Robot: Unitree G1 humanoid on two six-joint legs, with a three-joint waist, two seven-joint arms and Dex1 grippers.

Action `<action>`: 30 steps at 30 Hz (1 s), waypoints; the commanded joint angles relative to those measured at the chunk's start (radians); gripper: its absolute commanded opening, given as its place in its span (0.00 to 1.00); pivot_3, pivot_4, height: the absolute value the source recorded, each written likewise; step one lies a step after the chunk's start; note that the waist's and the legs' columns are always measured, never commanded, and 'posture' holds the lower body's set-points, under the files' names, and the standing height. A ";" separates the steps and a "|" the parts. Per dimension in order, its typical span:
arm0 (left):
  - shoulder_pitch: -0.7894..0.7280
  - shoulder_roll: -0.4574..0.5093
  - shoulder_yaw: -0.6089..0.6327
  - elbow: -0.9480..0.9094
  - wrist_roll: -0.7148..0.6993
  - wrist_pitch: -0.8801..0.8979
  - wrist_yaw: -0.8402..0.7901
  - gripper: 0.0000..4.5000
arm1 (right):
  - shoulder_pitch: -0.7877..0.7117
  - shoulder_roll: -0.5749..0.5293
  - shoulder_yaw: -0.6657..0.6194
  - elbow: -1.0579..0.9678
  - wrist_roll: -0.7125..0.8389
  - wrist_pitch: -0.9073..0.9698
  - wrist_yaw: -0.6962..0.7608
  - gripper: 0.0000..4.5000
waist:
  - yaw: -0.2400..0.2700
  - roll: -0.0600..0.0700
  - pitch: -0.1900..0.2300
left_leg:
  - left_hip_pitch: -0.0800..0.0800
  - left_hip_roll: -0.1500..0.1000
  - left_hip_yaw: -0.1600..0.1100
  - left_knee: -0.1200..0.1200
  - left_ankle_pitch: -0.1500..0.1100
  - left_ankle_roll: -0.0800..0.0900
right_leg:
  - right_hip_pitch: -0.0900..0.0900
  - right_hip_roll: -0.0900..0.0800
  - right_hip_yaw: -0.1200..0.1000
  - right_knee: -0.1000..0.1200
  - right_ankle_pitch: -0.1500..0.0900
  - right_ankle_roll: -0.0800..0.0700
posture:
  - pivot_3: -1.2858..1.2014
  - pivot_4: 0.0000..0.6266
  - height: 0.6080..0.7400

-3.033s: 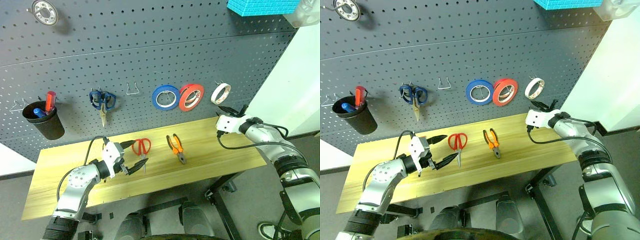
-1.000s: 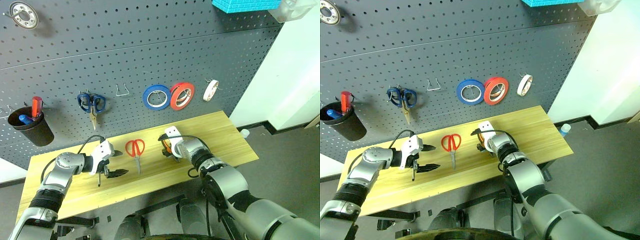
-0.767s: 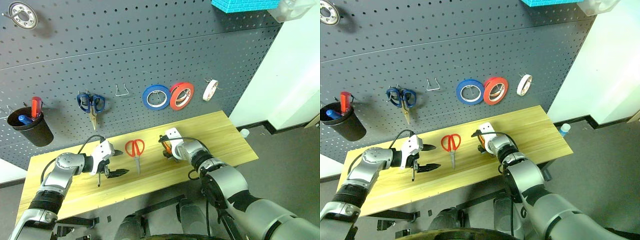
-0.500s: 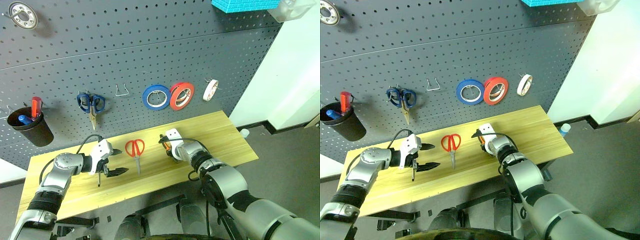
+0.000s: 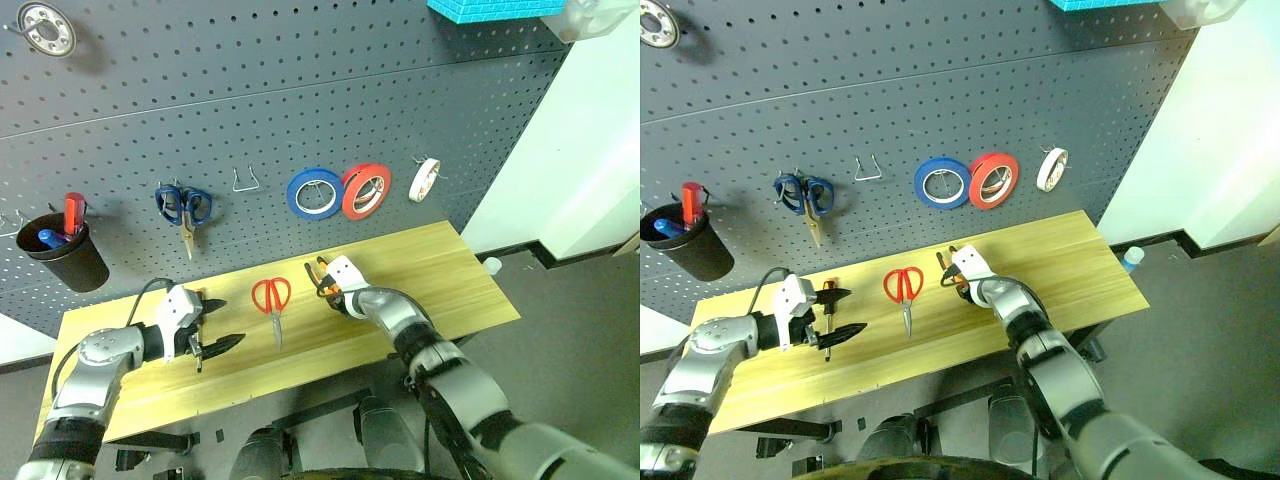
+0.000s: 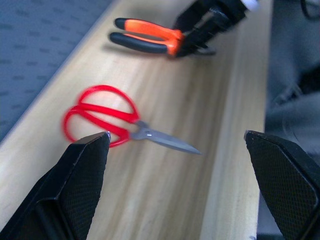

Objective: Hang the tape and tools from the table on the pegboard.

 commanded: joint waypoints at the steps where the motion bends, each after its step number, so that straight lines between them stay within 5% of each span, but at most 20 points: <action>1: 0.055 -0.006 0.108 -0.078 -0.075 -0.006 0.043 1.00 | 0.092 -0.070 0.074 -0.370 0.016 -0.131 0.154 0.46 | 0.000 -0.001 0.002 | 0.000 0.000 0.000 0.000 0.000 0.000 | 0.000 0.000 0.000 0.000 0.000 0.000 | 0.47 0.16 1.00; 7: 0.121 -0.063 0.215 -0.134 -0.103 -0.064 0.148 1.00 | 0.152 -0.110 0.090 -0.654 0.059 -0.269 0.234 0.46 | 0.001 -0.002 0.004 | 0.002 0.001 0.000 0.001 0.000 0.000 | 0.001 0.001 0.000 0.000 0.000 0.000 | 0.47 0.15 1.00; 13: 0.109 -0.193 0.273 -0.184 -0.138 -0.153 0.266 1.00 | 0.003 0.000 0.053 -0.723 0.104 -0.318 0.171 0.46 | 0.015 -0.006 0.005 | 0.001 0.001 0.000 0.001 0.000 0.000 | 0.002 0.001 0.000 -0.001 0.000 -0.001 | 0.48 0.15 1.00; 30: 0.240 -0.259 0.197 -0.349 -0.102 -0.167 0.323 1.00 | -0.390 0.196 -0.076 -0.256 0.121 -0.550 -0.085 0.46 | 0.073 -0.012 0.064 | -0.003 0.001 0.001 -0.001 0.000 0.000 | -0.005 0.001 0.000 0.000 0.000 -0.010 | 0.52 0.34 1.00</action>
